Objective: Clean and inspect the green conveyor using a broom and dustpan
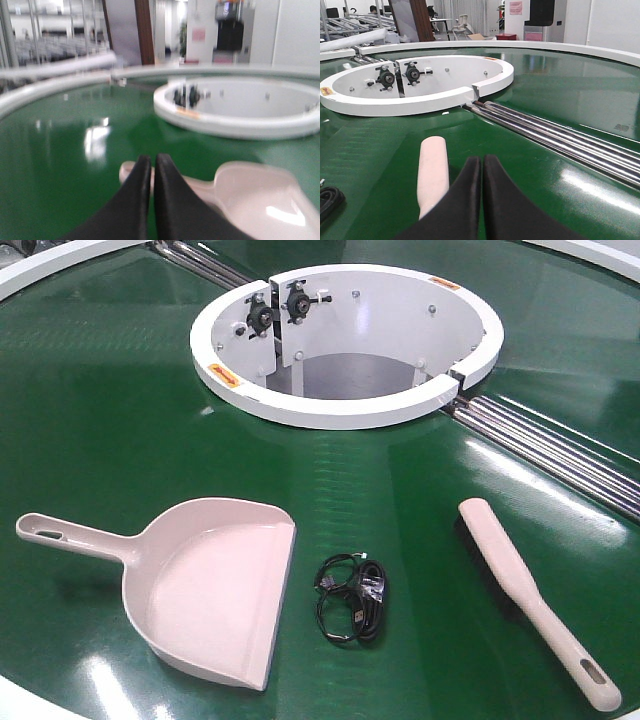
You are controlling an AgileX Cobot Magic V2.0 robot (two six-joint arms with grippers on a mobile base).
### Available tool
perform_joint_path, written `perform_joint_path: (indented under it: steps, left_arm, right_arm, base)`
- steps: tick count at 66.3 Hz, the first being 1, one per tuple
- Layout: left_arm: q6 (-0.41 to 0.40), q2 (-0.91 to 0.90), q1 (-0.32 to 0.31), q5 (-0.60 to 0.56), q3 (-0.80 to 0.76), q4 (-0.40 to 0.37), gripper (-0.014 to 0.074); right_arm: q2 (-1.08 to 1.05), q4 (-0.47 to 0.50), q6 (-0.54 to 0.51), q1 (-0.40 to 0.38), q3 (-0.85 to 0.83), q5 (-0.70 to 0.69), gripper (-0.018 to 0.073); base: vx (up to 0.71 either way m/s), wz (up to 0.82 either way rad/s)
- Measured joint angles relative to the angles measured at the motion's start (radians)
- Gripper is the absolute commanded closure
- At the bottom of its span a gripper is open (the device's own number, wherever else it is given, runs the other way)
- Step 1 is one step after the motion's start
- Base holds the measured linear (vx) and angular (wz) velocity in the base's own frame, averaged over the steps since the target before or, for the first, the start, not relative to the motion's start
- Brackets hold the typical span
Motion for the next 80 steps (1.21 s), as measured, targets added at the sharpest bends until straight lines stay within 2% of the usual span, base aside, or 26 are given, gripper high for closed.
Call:
perform_joint_path:
  steps: [6, 13, 27, 32, 37, 53, 72, 80]
  left_arm:
    - [0.005, 0.000, 0.000, -0.095, -0.007, 0.000, 0.0603]
    - [0.021, 0.016, 0.000, -0.054, -0.112, 0.000, 0.0603]
    - [0.027, 0.277, 0.000, 0.323, -0.367, 0.000, 0.0603]
    - [0.027, 0.373, 0.000, 0.425, -0.434, 0.000, 0.0603]
    - [0.027, 0.448, 0.000, 0.480, -0.484, 0.000, 0.0603]
    - [0.029, 0.587, 0.000, 0.505, -0.501, -0.003, 0.0603]
    - [0.029, 0.596, 0.000, 0.504, -0.501, -0.003, 0.0598]
    - [0.029, 0.597, 0.000, 0.497, -0.501, -0.003, 0.0561]
  right_arm:
    - [0.000, 0.000, 0.000, 0.000, 0.000, 0.000, 0.0569]
    - [0.000, 0.000, 0.000, 0.000, 0.000, 0.000, 0.0569]
    - [0.000, 0.000, 0.000, 0.000, 0.000, 0.000, 0.0569]
    - [0.000, 0.000, 0.000, 0.000, 0.000, 0.000, 0.0569]
    - [0.000, 0.000, 0.000, 0.000, 0.000, 0.000, 0.0569]
    - [0.000, 0.000, 0.000, 0.000, 0.000, 0.000, 0.0569]
    - [0.000, 0.000, 0.000, 0.000, 0.000, 0.000, 0.0569]
    - [0.000, 0.000, 0.000, 0.000, 0.000, 0.000, 0.0569]
  base:
    - [0.00, 0.00]
    - [0.00, 0.00]
    - [0.00, 0.00]
    - [0.00, 0.00]
    - [0.00, 0.00]
    - [0.00, 0.00]
    - [0.00, 0.00]
    - [0.00, 0.00]
